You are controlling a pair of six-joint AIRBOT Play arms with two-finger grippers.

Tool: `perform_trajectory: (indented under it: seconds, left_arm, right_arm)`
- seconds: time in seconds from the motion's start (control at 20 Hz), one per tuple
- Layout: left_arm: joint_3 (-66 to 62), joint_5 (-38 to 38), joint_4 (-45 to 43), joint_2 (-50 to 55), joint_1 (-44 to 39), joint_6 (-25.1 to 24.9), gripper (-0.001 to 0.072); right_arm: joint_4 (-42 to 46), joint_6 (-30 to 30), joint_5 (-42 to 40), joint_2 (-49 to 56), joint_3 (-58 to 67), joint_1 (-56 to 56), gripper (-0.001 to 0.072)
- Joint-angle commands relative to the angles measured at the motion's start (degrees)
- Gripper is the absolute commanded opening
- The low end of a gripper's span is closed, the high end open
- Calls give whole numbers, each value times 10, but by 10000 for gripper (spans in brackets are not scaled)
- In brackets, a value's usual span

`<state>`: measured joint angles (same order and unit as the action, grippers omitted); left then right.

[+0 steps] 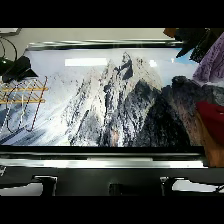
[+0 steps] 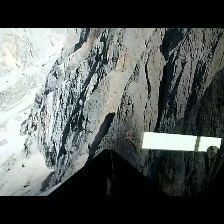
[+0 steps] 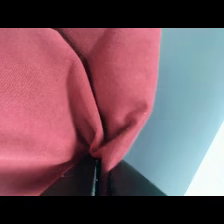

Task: Fold the clothes and pants, and hang the long-sleeved shirts on hangers.

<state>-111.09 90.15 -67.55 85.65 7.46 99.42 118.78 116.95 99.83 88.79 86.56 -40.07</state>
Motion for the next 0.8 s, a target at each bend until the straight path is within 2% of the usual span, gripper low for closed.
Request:
perform_trajectory:
  seconds: [0.0,0.6,0.65,0.7,0.75]
  left_arm:
    - [0,4,0,0,1,0,16]
    - [0,4,0,0,1,0,16]
    - [0,4,0,0,1,0,16]
    - [0,4,0,0,1,0,16]
    - [0,4,0,0,1,0,16]
  right_arm:
    - [33,-13,-3,0,-43,0,31]
    - [56,-17,-44,0,-128,0,33]
    - [56,-17,-44,0,-134,0,49]
    - [59,-17,-46,0,-139,0,121]
    - [68,-16,-51,0,-142,0,261]
